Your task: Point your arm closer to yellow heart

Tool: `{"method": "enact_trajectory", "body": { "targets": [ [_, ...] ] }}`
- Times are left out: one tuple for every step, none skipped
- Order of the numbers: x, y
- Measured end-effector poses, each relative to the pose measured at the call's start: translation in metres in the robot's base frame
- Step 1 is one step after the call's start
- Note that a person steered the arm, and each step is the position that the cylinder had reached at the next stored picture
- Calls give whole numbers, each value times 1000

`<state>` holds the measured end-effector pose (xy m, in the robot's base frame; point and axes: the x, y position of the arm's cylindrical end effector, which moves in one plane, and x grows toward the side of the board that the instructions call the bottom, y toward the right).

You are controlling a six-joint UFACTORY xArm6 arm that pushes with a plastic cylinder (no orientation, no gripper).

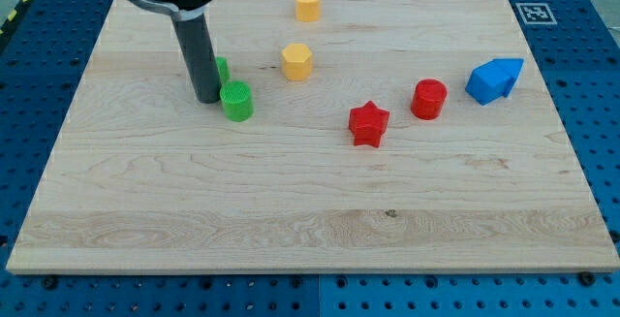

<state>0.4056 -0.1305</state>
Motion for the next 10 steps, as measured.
{"method": "enact_trajectory", "body": {
  "targets": [
    [-17,0],
    [-30,0],
    [-31,0],
    [-31,-7],
    [-31,-38],
    [-39,-80],
    [-96,-95],
    [-157,-95],
    [-200,-72],
    [-215,-46]
  ]
}}
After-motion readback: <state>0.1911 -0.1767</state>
